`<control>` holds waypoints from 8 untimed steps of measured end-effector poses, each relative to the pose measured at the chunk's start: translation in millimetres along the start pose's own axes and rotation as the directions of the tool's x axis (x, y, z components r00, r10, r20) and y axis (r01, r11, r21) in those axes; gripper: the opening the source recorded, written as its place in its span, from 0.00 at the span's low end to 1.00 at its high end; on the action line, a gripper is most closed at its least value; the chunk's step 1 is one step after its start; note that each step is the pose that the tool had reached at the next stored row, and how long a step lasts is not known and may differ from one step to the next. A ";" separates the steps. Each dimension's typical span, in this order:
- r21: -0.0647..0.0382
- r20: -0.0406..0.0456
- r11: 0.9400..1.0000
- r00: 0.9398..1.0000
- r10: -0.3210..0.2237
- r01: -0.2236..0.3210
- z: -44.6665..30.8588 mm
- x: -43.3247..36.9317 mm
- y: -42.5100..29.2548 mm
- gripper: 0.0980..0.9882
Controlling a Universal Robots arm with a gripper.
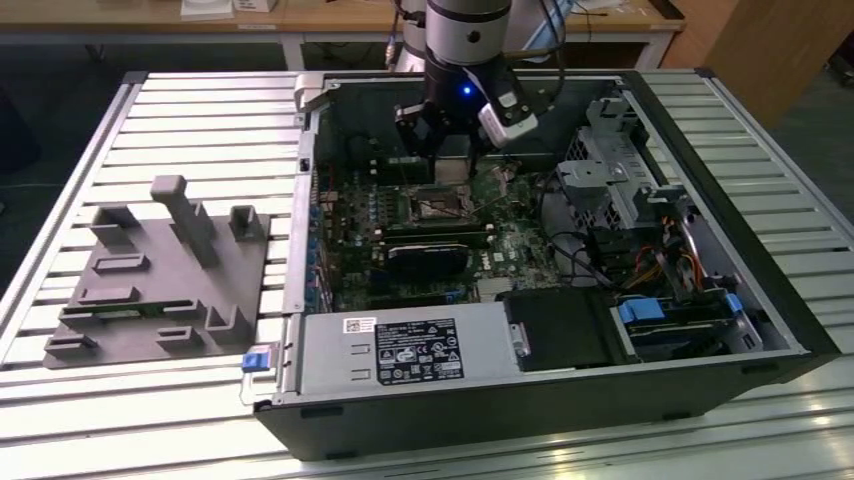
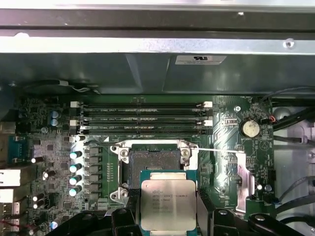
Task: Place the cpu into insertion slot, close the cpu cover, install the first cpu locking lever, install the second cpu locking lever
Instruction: 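Place the cpu into insertion slot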
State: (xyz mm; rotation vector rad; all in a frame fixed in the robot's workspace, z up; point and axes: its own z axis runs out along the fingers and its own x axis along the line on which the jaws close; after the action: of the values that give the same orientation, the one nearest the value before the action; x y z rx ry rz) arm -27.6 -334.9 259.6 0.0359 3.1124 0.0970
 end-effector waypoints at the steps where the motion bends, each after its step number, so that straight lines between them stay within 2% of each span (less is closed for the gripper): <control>1: 0.002 0.000 1.000 1.000 0.000 0.000 1.0 0.0 0.3 0.50; 8: 0.004 0.000 1.000 1.000 0.000 0.000 2.7 0.1 0.6 0.50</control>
State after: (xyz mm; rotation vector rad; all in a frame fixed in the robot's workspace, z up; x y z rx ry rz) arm -27.6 -334.1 256.9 0.0358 3.1127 0.0901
